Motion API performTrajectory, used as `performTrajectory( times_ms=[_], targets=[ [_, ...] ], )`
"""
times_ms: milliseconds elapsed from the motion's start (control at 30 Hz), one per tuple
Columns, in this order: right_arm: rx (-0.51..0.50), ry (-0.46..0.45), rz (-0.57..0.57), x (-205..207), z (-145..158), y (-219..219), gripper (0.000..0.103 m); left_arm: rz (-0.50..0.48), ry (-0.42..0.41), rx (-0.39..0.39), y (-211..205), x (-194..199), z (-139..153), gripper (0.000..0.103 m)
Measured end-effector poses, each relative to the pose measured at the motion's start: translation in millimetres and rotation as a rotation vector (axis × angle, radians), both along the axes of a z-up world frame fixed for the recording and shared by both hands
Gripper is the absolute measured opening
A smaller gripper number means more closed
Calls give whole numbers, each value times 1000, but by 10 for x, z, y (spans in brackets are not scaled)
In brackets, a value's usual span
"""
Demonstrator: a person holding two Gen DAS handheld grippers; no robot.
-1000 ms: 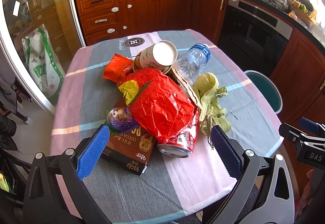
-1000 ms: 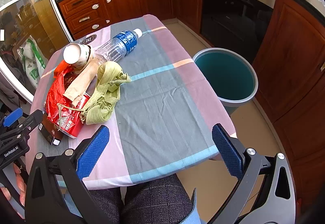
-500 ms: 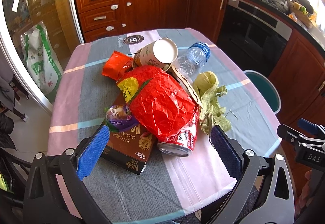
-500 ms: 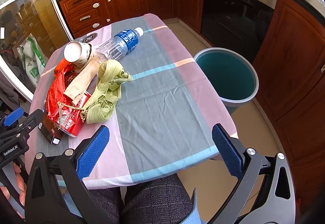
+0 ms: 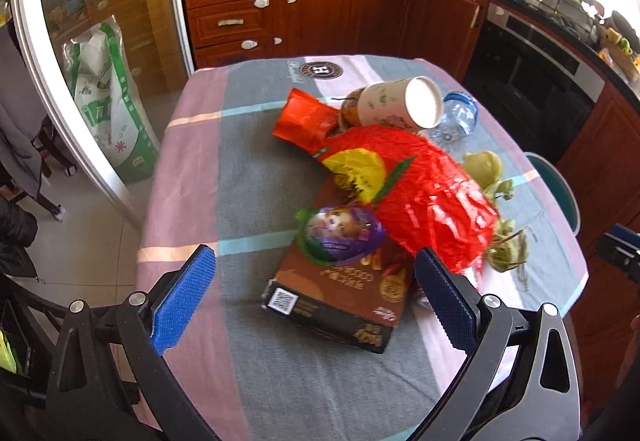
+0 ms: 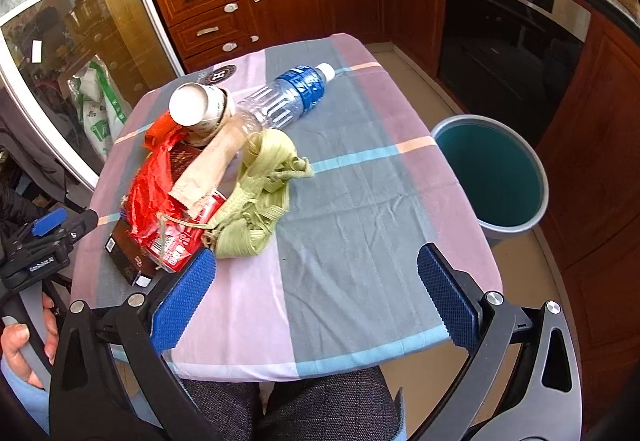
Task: Collect trash
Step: 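Grasp the purple toy egg with the left tool while the right tool grasps the red bag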
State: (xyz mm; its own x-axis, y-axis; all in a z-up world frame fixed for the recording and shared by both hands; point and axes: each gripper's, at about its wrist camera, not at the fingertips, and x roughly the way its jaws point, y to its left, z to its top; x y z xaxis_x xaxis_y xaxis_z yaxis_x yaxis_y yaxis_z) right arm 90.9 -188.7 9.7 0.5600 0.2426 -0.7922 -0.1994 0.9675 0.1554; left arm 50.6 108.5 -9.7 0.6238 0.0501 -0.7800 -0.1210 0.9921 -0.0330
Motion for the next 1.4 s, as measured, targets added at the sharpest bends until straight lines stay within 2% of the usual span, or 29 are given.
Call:
performTrajectory(
  times_ms=[133, 267, 367, 500, 633, 733, 800, 833, 967, 1033, 1133, 1200, 1333, 1400],
  targets=[
    [33, 21, 97, 176, 61, 321, 97, -18, 21, -26, 212, 51, -92, 100],
    [46, 44, 230, 398, 117, 803, 97, -61, 37, -35, 237, 135, -194, 99],
    [48, 59, 334, 559, 117, 1210, 95, -76, 62, -87, 303, 194, -296, 99],
    [0, 112, 416, 786, -39, 1620, 92, -103, 73, -115, 353, 258, -381, 99],
    [-44, 184, 450, 931, -256, 1858, 88, -127, 90, -151, 430, 315, -470, 99],
    [-38, 219, 461, 949, -340, 1912, 72, -151, 105, -184, 469, 374, -520, 98],
    [-16, 251, 472, 956, -402, 1911, 40, -166, 108, -191, 466, 406, -540, 98],
    [-6, 263, 478, 974, -428, 1917, 39, -175, 110, -195, 464, 424, -549, 98],
    [27, 250, 490, 891, -349, 1879, 16, -213, 107, -195, 416, 464, -550, 98],
    [32, 230, 504, 834, -259, 1881, 15, -238, 103, -183, 374, 480, -542, 96],
    [50, 192, 528, 736, -90, 1881, 15, -261, 110, -178, 330, 502, -569, 80],
    [57, 167, 531, 691, 9, 1859, 15, -268, 123, -194, 319, 517, -605, 66],
    [76, 139, 500, 647, 116, 1730, 15, -285, 135, -194, 256, 509, -622, 66],
    [81, 138, 484, 636, 120, 1659, 15, -266, 157, -193, 250, 540, -644, 75]
  ],
)
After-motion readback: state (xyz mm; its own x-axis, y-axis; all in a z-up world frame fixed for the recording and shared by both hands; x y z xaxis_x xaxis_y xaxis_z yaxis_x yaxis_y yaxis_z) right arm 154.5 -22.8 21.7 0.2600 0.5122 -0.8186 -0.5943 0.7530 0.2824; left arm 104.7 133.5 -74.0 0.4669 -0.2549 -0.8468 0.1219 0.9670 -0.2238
